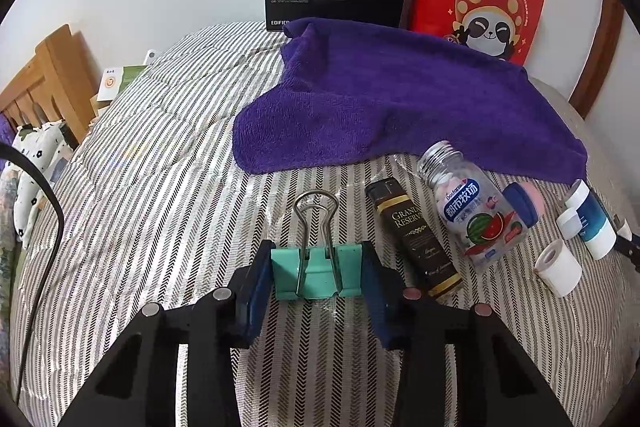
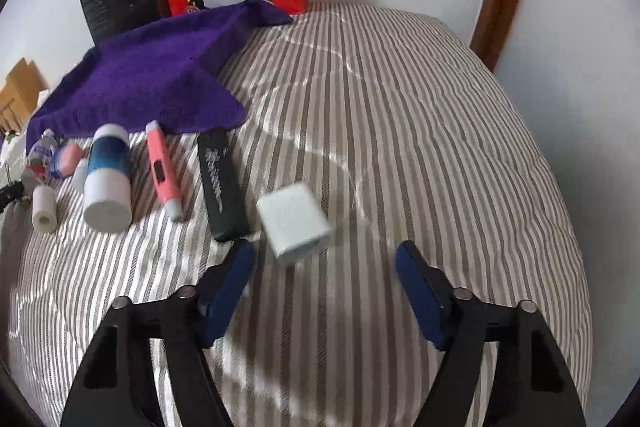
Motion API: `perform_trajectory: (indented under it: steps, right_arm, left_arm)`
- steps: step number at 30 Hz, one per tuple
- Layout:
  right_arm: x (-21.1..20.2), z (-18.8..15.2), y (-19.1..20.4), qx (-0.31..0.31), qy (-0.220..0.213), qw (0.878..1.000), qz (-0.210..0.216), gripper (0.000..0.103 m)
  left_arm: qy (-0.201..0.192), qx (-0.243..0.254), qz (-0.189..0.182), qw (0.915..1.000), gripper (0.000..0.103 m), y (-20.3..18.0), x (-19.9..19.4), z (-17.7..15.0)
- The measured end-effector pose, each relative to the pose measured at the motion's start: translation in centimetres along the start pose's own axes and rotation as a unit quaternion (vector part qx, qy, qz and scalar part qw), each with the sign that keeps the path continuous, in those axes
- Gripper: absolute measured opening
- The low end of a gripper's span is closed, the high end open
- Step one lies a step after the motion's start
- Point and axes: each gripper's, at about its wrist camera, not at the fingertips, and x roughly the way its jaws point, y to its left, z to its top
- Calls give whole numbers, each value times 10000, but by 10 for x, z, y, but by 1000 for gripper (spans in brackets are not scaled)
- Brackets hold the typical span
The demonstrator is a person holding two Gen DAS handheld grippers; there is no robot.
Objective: Organize rigid objects
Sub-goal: 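Grasp the green binder clip with the left tool while the right tool grasps the white charger cube, then carry the clip and charger onto the purple towel while both tools open to release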
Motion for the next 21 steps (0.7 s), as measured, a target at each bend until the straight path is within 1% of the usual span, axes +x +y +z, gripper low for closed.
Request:
perform_trajectory:
  steps: [1, 2, 3, 4, 5, 7, 11, 13, 17, 21]
  right_arm:
    - [2, 2, 0, -22, -19, 10000, 35, 63]
    - [3, 3, 2, -79, -25, 9999, 88, 54]
    - [4, 5, 5, -160, -43, 9997, 163, 39]
    - [5, 4, 9, -247, -74, 9994, 216, 31]
    - [5, 3, 13, -343, -89, 9993, 131, 28]
    - [5, 1, 16, -416, -90, 9991, 42, 28]
    - [3, -2, 8, -44, 21, 9997, 236, 28]
    - [-3, -1, 6, 78, -43, 9997, 216, 28]
    - [-18, 0, 8, 159, -62, 9995, 259, 28]
    - [-30, 7, 21, 49, -82, 9992, 383, 28]
  left_arm:
    - [3, 4, 1, 10000, 40, 0, 0, 0]
    - [4, -5, -9, 10000, 40, 1, 0, 0]
    - [4, -18, -23, 10000, 40, 1, 0, 0]
    - [3, -34, -42, 10000, 39, 1, 0, 0]
    - [-1, -57, -68, 10000, 39, 2, -1, 0]
    - [14, -38, -86, 10000, 39, 2, -1, 0]
    - [32, -78, -186, 9998, 39, 5, -5, 0]
    - [22, -90, -230, 9997, 39, 7, -9, 0]
    - [-41, -105, -266, 9996, 39, 12, -20, 4]
    - [-116, -88, -355, 9993, 39, 14, -35, 15]
